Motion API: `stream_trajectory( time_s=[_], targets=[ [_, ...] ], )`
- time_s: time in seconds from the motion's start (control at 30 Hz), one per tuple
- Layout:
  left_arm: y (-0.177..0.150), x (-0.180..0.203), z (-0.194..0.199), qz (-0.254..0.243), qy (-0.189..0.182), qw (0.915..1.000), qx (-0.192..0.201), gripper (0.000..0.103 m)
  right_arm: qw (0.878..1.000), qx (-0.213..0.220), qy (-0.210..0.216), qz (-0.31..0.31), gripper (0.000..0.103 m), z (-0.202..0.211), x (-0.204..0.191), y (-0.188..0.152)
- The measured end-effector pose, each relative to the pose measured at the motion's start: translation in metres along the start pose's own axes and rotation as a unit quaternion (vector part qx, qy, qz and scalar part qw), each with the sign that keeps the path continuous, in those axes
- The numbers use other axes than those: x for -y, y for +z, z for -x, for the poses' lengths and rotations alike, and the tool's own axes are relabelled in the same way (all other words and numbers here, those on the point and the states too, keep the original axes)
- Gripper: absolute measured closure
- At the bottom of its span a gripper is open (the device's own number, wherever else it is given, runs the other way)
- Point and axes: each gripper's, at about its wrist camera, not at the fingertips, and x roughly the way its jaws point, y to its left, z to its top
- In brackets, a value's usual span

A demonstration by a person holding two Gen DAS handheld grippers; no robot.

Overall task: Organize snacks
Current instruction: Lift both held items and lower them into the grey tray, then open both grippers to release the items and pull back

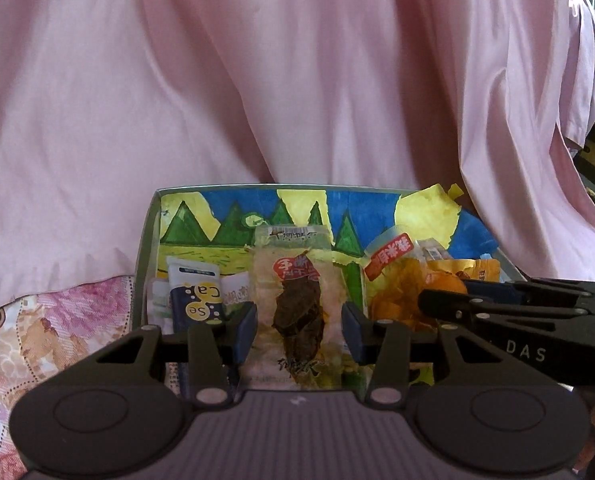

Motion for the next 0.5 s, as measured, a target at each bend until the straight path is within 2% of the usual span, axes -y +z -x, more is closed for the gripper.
stream_trajectory(
  time_s=[0.4, 0.5],
  targets=[
    [-0.0007, -0.0001, -0.0017, 0.005, 0.002, 1.0000, -0.008, 0.052, 1.000, 0.005, 0.000, 0.005, 0.061, 0.0015, -0.0046, 0.0008],
    [-0.0002, -0.0011, 0.0001, 0.018, -0.001, 0.9998, -0.010, 0.049, 1.000, 0.008, 0.000, 0.005, 0.054, 0.0040, -0.0048, 0.0004]
  ],
)
